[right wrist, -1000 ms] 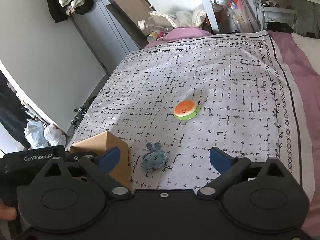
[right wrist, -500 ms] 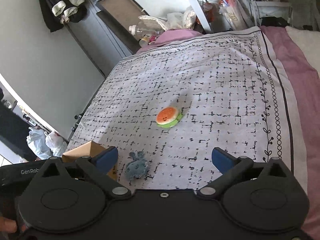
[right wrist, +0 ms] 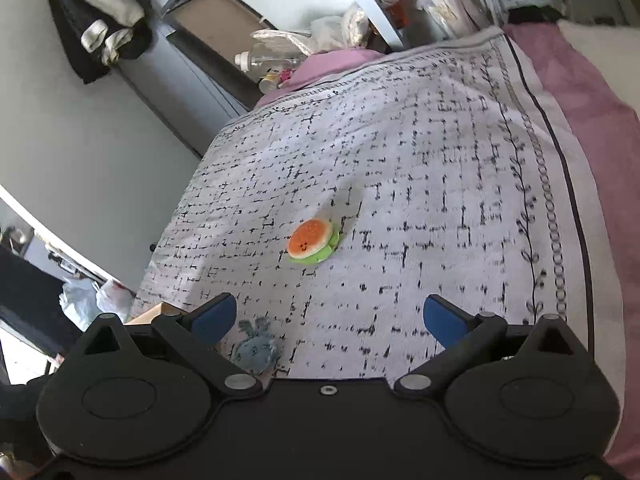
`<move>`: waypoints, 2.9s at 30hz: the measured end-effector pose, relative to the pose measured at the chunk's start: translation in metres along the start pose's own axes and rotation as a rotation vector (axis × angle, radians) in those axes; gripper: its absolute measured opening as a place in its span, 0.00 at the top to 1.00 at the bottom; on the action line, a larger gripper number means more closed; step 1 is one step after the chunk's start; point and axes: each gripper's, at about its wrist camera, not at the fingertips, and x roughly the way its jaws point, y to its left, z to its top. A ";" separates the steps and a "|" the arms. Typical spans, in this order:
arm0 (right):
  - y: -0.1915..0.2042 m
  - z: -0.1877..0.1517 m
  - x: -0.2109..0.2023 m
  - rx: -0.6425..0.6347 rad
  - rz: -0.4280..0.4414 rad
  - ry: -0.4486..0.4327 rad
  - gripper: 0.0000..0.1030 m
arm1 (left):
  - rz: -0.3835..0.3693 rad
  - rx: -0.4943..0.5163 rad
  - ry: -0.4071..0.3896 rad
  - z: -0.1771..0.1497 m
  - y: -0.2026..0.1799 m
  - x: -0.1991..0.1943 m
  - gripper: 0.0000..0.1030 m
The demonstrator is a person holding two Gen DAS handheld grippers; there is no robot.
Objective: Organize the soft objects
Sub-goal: 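Grasp the grey-blue bunny plush with the left tool, then grasp the hamburger plush with the right tool while the left tool holds the bunny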
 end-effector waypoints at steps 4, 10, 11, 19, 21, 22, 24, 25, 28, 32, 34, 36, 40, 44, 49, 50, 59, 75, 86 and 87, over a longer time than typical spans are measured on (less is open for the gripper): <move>0.002 0.003 0.011 -0.019 0.016 0.026 0.02 | 0.017 -0.005 0.012 0.000 -0.005 0.014 0.16; 0.005 0.013 0.023 -0.045 0.033 0.037 0.02 | 0.041 -0.006 0.014 -0.003 -0.011 0.032 0.17; 0.005 0.014 0.026 -0.045 0.032 0.041 0.02 | 0.044 -0.006 0.014 -0.004 -0.012 0.035 0.17; 0.004 0.024 0.049 -0.049 0.021 0.070 0.02 | 0.074 0.004 0.016 -0.005 -0.015 0.060 0.22; 0.003 0.025 0.055 -0.048 0.017 0.079 0.02 | 0.082 0.007 0.018 -0.004 -0.015 0.065 0.26; 0.003 0.026 0.058 -0.050 0.016 0.084 0.02 | 0.086 0.004 0.021 -0.005 -0.014 0.069 0.28; 0.003 0.028 0.063 -0.052 0.014 0.093 0.02 | 0.093 0.005 0.025 -0.005 -0.014 0.074 0.31; 0.003 0.028 0.067 -0.052 0.012 0.097 0.02 | 0.101 0.011 0.026 -0.006 -0.014 0.077 0.32; 0.003 0.029 0.076 -0.056 0.009 0.115 0.02 | 0.122 0.030 0.031 -0.009 -0.013 0.087 0.38; 0.005 0.028 0.088 -0.071 0.003 0.127 0.02 | 0.138 0.009 0.041 -0.010 -0.006 0.097 0.41; 0.006 0.028 0.093 -0.080 0.000 0.130 0.02 | 0.140 0.000 0.036 -0.008 -0.003 0.100 0.44; 0.007 0.028 0.099 -0.094 -0.006 0.134 0.03 | 0.146 -0.001 0.038 -0.006 -0.001 0.104 0.58; 0.009 0.028 0.112 -0.112 -0.018 0.147 0.04 | 0.123 -0.008 0.030 0.001 0.003 0.104 0.66; 0.011 0.029 0.120 -0.119 -0.026 0.147 0.05 | 0.092 -0.036 0.003 0.011 0.008 0.099 0.71; 0.018 0.028 0.131 -0.161 -0.054 0.131 0.06 | 0.058 -0.045 -0.017 0.027 0.009 0.096 0.71; 0.019 0.029 0.133 -0.168 -0.061 0.128 0.06 | 0.054 -0.045 -0.019 0.029 0.010 0.096 0.71; 0.027 0.031 0.155 -0.243 -0.127 0.086 0.06 | 0.024 -0.067 -0.012 0.045 0.018 0.103 0.70; 0.039 0.025 0.175 -0.398 -0.150 0.074 0.62 | 0.011 -0.065 0.013 0.053 0.021 0.107 0.70; 0.033 0.026 0.145 -0.358 -0.088 0.082 0.76 | -0.003 -0.059 -0.029 0.044 0.024 0.087 0.70; 0.034 0.025 0.141 -0.357 -0.078 0.080 0.76 | -0.009 -0.062 -0.033 0.043 0.025 0.083 0.70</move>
